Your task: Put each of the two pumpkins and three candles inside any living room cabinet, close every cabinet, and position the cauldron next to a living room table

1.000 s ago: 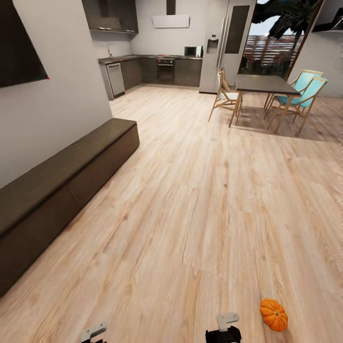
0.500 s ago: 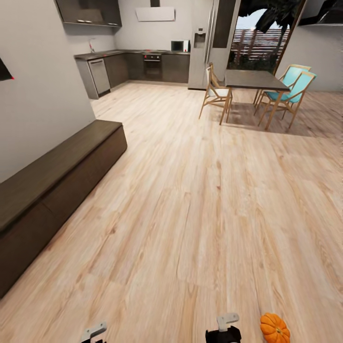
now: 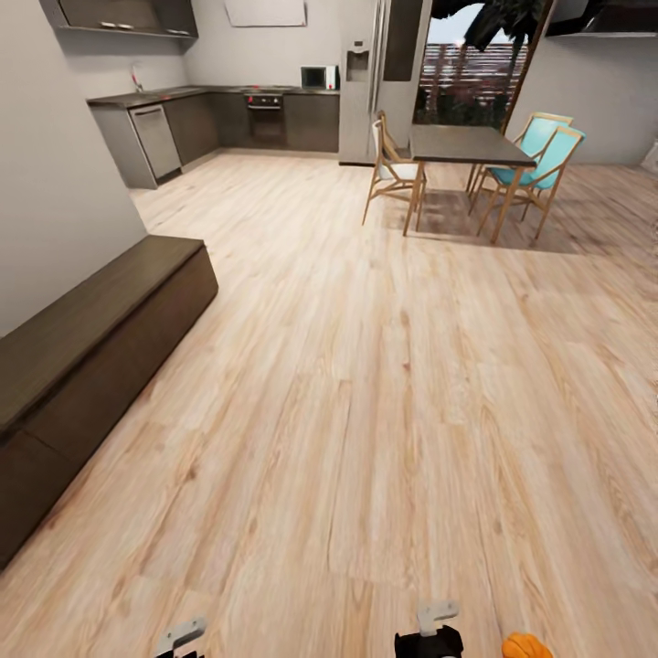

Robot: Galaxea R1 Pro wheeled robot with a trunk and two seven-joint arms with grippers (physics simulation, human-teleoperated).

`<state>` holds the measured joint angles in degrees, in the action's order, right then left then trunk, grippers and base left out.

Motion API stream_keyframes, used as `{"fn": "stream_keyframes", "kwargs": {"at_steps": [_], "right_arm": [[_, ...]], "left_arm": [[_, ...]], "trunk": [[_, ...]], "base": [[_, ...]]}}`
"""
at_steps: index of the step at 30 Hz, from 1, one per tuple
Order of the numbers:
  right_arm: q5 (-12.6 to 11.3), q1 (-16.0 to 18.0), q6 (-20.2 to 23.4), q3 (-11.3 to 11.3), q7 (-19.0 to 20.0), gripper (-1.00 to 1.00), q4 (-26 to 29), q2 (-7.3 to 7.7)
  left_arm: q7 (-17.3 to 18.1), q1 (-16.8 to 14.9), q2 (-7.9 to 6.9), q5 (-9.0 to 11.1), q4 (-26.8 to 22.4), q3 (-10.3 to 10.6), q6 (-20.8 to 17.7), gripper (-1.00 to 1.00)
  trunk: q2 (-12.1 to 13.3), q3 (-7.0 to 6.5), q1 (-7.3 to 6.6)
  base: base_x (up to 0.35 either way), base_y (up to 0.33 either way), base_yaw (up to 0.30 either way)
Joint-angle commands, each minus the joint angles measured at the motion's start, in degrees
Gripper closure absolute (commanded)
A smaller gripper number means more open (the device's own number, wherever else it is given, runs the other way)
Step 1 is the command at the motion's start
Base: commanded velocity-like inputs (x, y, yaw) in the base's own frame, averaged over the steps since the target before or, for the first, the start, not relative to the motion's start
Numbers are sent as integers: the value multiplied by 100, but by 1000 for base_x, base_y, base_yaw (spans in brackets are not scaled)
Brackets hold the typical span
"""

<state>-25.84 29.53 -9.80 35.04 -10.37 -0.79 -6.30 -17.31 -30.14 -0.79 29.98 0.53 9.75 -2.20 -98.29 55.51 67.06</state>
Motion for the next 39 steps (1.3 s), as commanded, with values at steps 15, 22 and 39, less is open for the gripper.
{"fn": "stream_keyframes", "kwargs": {"at_steps": [15,22,39], "right_arm": [[0,0,-3,-6,0,-100,0,14],[4,0,-4,-6,0,-100,-4,14],[18,0,-4,-6,0,-100,13,6]], "left_arm": [[0,0,0,-1,0,0,-6,-100],[0,0,0,-1,0,0,-8,-100],[0,0,0,-1,0,0,-9,-100]], "trunk": [[0,123,0],[0,146,0],[0,110,0]], "base": [[330,0,-135],[330,0,-45],[330,0,0]]}}
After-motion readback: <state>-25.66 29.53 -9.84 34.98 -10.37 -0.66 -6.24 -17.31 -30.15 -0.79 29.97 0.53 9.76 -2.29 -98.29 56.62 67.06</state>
